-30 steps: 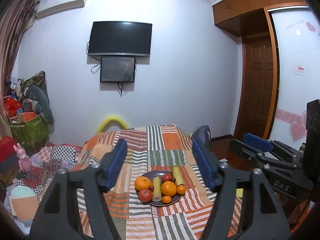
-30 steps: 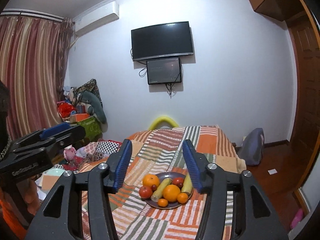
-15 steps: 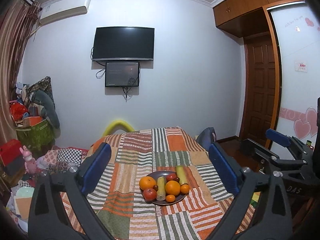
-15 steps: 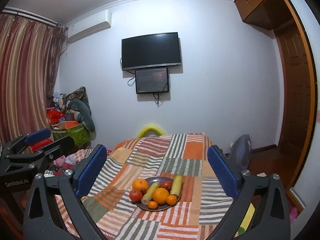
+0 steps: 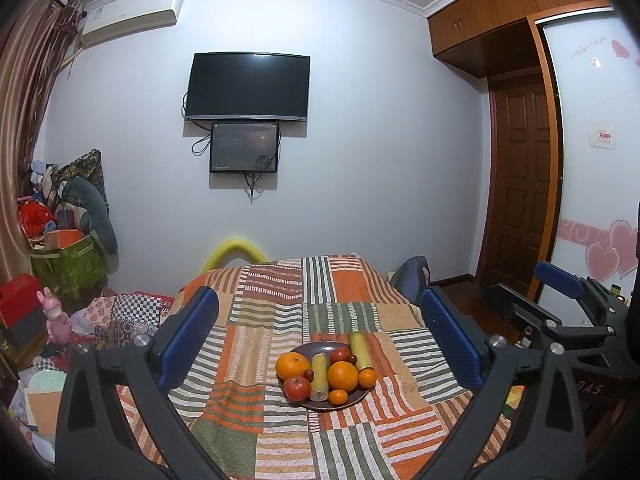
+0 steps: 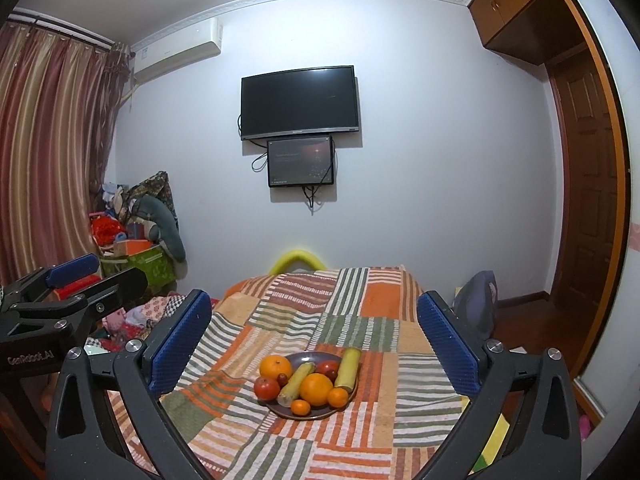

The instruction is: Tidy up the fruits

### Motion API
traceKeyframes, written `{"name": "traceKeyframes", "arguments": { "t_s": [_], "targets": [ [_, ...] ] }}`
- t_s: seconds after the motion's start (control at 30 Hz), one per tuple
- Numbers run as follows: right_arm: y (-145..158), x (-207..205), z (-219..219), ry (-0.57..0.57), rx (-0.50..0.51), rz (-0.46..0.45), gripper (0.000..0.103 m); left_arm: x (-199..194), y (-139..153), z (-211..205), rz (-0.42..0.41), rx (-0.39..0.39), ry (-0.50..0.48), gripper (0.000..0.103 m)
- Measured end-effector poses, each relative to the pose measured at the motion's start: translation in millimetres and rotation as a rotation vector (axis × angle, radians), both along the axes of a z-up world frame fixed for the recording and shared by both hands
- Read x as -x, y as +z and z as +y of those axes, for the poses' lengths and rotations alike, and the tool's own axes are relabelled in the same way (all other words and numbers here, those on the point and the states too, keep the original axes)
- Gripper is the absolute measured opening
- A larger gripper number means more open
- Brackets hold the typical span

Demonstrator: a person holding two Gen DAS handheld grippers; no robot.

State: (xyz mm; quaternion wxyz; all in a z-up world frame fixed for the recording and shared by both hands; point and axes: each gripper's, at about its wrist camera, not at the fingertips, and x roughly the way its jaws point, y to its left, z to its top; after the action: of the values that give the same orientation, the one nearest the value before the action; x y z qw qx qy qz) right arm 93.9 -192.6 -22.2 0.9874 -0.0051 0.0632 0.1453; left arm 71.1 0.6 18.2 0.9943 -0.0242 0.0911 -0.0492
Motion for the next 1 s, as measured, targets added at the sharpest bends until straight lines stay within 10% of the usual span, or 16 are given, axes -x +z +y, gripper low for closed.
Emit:
{"name": "traceKeyframes", "arguments": {
  "t_s": [1.0],
  "targets": [
    [3.4, 1.6, -4.9, -0.006, -0.026, 0.004, 0.103, -2.3, 0.3, -3.5, 0.026, -0.001, -0.018, 0.103]
  ]
}}
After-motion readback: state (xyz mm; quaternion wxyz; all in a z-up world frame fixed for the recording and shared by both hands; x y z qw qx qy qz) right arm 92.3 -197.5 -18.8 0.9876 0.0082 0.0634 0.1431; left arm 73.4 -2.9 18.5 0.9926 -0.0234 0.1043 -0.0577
